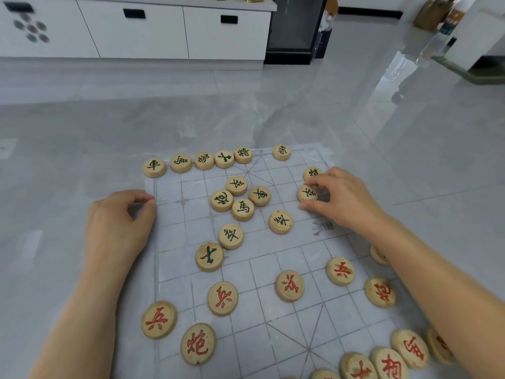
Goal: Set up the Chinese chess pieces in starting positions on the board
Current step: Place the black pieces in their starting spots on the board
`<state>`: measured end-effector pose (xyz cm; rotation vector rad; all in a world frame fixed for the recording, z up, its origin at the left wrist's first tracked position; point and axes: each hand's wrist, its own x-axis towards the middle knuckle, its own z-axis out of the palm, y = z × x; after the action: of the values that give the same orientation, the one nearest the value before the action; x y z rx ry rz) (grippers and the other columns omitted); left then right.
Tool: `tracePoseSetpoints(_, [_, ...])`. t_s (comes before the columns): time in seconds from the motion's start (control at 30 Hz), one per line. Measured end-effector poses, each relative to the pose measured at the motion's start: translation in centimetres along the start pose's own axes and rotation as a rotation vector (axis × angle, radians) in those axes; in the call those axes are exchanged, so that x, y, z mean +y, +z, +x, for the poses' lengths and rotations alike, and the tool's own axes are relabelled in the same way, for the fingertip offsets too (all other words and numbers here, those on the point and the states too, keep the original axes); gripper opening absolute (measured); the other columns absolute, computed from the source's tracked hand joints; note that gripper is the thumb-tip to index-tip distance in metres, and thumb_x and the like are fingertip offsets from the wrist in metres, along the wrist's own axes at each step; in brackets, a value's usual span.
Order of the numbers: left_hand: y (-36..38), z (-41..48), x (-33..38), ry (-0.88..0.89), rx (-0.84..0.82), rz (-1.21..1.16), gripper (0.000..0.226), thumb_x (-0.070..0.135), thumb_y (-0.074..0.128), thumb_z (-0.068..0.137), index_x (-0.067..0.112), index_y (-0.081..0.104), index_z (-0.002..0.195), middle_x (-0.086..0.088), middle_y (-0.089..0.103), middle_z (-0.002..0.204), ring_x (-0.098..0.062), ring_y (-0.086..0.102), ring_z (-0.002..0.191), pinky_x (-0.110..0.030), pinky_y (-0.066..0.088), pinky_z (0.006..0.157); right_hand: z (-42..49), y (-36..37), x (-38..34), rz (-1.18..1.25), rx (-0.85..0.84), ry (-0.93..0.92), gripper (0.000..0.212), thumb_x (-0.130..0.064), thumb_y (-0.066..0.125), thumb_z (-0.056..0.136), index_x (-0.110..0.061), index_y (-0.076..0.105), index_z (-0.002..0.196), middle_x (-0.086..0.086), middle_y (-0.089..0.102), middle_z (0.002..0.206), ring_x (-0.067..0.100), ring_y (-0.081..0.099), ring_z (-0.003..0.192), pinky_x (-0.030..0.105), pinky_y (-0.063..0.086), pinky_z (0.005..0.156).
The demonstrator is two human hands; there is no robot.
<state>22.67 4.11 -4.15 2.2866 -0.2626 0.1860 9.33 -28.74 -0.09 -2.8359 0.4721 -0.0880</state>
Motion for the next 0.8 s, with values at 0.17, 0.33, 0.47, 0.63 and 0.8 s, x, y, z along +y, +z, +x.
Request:
tracePoseSetpoints(0.17, [0.1, 0.0, 0.0, -0.012, 0.003, 0.001, 0.011, 0.024, 0.062, 0.084, 0.02, 0.069, 0.092, 0.003, 0.069, 0.1, -0.02, 0.061, 0.093, -0.036, 0.048, 0.077, 0.0, -0.3, -0.1, 0.025, -0.032, 0.015, 0.055, -0.057, 0.068, 0.069, -0.03, 0.06, 0.117, -0.008, 0.048, 0.101, 0.016, 0.049, 0.103, 0.041, 0.039, 0.094])
tracePoseSetpoints(0.33, [0.1, 0.0, 0.0, -0.012, 0.012, 0.009, 0.011, 0.023, 0.062, 0.084, 0.02, 0.07, 0.092, 0.001, 0.069, 0.099, -0.021, 0.061, 0.093, -0.034, 0.046, 0.074, -0.7, -1.1, -1.3, 0.119, 0.029, -0.004, 0.056, -0.054, 0.066, 0.071, -0.027, 0.058, 0.12, -0.009, 0.048, 0.101, 0.011, 0.046, 0.098, 0.038, 0.038, 0.095])
tracePoseSetpoints(0.47, [0.1, 0.0, 0.0, -0.014, 0.006, 0.016, 0.011, 0.022, 0.062, 0.084, 0.02, 0.07, 0.091, 0.001, 0.069, 0.098, -0.021, 0.06, 0.092, -0.033, 0.045, 0.073, -2.0, -1.1, -3.4, 0.158, -0.081, -0.112, 0.054, -0.057, 0.067, 0.067, -0.033, 0.061, 0.114, -0.012, 0.048, 0.1, 0.007, 0.045, 0.096, 0.03, 0.04, 0.088])
tracePoseSetpoints(0.63, [0.1, -0.1, 0.1, -0.025, 0.01, 0.011, 0.011, 0.023, 0.062, 0.084, 0.02, 0.07, 0.091, 0.001, 0.069, 0.099, -0.022, 0.06, 0.093, -0.035, 0.046, 0.074, -2.4, -0.1, -4.5, 0.038, -0.203, -0.2, 0.062, -0.054, 0.07, 0.07, -0.034, 0.052, 0.126, -0.013, 0.041, 0.105, 0.007, 0.036, 0.102, 0.033, 0.033, 0.093])
tracePoseSetpoints(0.8, [0.0, -0.1, 0.2, -0.037, 0.003, 0.015, 0.012, 0.024, 0.062, 0.084, 0.02, 0.07, 0.092, 0.002, 0.069, 0.101, -0.023, 0.06, 0.096, -0.037, 0.048, 0.077, -2.5, 0.1, -4.6, -0.01, -0.228, -0.204, 0.059, -0.053, 0.066, 0.076, -0.032, 0.05, 0.129, -0.013, 0.042, 0.108, 0.009, 0.038, 0.106, 0.032, 0.031, 0.094])
